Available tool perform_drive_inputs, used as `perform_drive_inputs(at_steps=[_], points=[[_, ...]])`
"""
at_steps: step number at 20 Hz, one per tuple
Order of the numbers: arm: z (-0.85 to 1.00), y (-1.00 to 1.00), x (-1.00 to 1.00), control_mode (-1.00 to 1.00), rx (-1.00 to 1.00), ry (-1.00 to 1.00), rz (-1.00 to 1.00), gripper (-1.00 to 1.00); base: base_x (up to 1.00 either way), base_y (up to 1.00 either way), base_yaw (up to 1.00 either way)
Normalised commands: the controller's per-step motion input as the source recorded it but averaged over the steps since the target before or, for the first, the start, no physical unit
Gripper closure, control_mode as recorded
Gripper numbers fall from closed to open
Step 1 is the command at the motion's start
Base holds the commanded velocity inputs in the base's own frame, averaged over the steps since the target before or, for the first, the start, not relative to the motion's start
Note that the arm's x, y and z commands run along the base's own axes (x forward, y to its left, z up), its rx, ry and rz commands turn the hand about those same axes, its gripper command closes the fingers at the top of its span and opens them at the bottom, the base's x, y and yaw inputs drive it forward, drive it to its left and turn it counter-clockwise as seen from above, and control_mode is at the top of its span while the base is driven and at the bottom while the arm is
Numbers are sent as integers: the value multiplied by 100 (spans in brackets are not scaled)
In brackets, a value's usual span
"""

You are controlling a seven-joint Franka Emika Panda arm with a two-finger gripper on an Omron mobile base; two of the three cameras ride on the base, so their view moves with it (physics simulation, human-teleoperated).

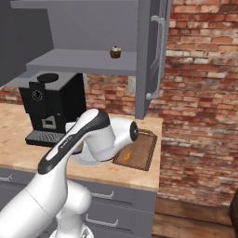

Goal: Pick the shrimp from the plate and place it on the cutting board. Then pick the condiment bottle from the cabinet and place it next to the cutting board.

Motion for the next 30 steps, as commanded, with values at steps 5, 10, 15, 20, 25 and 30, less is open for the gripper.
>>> perform_drive_inputs(at_steps=[5,10,15,20,25,30], points=[[-15,-7,0,-100,3,0,0,100,0,0,0],[-27,-3,0,-100,2,0,0,100,0,0,0],[-16,-3,0,-100,3,0,0,100,0,0,0],[0,-10,-7,-100,1,0,0,100,0,0,0],[0,-19,-16,-100,0,0,0,100,0,0,0],[0,-22,-15,-100,0,0,0,100,0,0,0]])
